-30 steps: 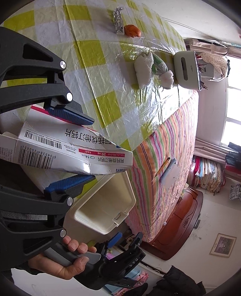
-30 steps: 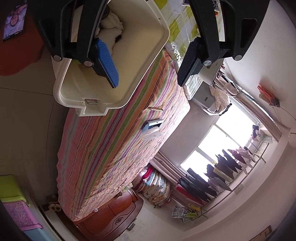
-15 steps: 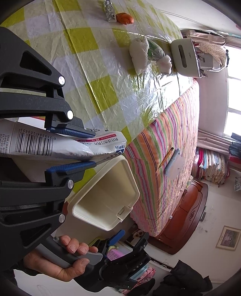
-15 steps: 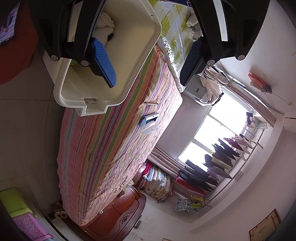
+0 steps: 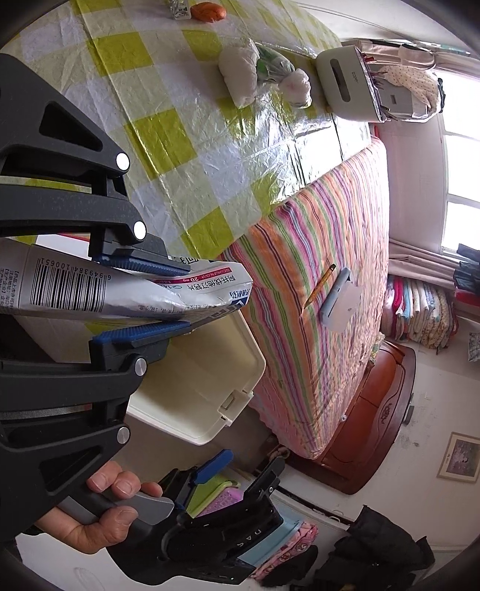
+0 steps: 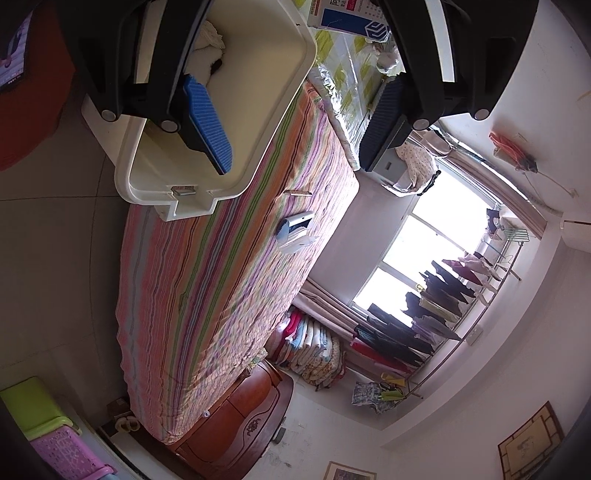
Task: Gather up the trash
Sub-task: 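Lower the medicine box into the cream bin and open the left tool, then move both open tools back over the table toward the blister pack, then close the left tool on the clear blister pack while right grasps the white bag, then carry the blister pack and white bag to the cream bin and release both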
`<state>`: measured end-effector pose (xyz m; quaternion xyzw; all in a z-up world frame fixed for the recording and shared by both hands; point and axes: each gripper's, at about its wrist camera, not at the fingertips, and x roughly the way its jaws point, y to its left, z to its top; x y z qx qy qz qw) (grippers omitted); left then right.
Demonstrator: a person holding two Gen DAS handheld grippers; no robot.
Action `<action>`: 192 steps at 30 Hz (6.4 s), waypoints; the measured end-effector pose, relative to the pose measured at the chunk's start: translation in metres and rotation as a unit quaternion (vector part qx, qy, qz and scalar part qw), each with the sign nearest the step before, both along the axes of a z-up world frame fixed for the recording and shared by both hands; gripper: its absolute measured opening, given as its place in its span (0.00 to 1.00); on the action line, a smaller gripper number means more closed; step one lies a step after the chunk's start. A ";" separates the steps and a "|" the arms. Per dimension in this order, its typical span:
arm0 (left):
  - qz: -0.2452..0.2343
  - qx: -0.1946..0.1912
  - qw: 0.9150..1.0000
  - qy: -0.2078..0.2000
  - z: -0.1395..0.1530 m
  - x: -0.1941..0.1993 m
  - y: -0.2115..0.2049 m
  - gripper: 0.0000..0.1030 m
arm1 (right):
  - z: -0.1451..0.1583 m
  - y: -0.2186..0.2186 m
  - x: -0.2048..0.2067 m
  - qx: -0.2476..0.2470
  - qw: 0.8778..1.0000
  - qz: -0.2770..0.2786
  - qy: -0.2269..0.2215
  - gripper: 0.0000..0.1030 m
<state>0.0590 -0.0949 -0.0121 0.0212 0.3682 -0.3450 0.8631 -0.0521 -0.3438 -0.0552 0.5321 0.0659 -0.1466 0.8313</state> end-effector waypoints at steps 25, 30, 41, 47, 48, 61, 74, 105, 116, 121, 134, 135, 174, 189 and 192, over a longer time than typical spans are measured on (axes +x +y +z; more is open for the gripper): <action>-0.010 0.014 0.999 0.030 0.008 0.062 -0.125 0.40 | 0.005 0.004 -0.033 -0.014 0.998 -0.007 -0.068 0.67; 0.026 -0.002 1.000 0.004 0.015 0.057 -0.118 0.78 | 0.007 0.007 -0.031 -0.017 0.998 0.001 -0.065 0.67; 0.119 0.033 0.990 -0.065 0.025 0.046 -0.004 0.85 | 0.011 0.016 -0.020 -0.039 0.998 0.021 -0.044 0.67; 0.172 0.083 0.972 -0.135 0.032 0.032 0.076 0.86 | 0.020 0.035 -0.010 -0.068 0.996 0.038 -0.034 0.67; 0.180 0.090 0.969 -0.141 0.033 0.031 0.088 0.86 | 0.022 0.039 -0.008 -0.073 0.996 0.043 -0.032 0.67; 0.309 0.024 0.947 -0.090 0.020 0.044 0.226 0.91 | 0.040 0.092 0.020 -0.144 0.986 0.085 -0.001 0.68; 0.374 -0.034 0.927 -0.019 -0.004 0.043 0.321 0.91 | 0.043 0.135 0.061 -0.179 0.972 0.146 0.038 0.69; 0.492 -0.170 0.831 0.197 -0.038 0.113 0.322 0.89 | 0.035 0.184 0.103 -0.196 0.939 0.274 0.068 0.69; 0.517 -0.124 0.822 0.203 -0.040 0.136 0.319 0.63 | 0.024 0.166 0.105 -0.141 0.943 0.296 0.064 0.69; 0.504 -0.099 0.832 0.208 -0.043 0.145 0.321 0.22 | 0.023 0.168 0.108 -0.128 0.939 0.312 0.066 0.69; 0.449 -0.144 0.852 0.226 -0.056 0.140 0.338 0.09 | 0.053 0.198 0.143 -0.215 0.911 0.348 0.051 0.69; 0.447 -0.144 0.853 0.226 -0.056 0.138 0.338 0.09 | 0.055 0.204 0.148 -0.228 0.906 0.354 0.051 0.69; 0.394 -0.164 0.885 0.188 -0.034 0.102 0.325 0.09 | 0.003 0.315 0.296 -0.317 0.793 0.479 0.205 0.33; 0.340 -0.161 0.913 0.159 -0.021 0.080 0.285 0.09 | 0.023 0.256 0.223 -0.202 0.861 0.444 0.142 0.32; 0.327 -0.155 0.919 0.156 -0.022 0.075 0.275 0.09 | 0.026 0.243 0.203 -0.187 0.879 0.419 0.130 0.32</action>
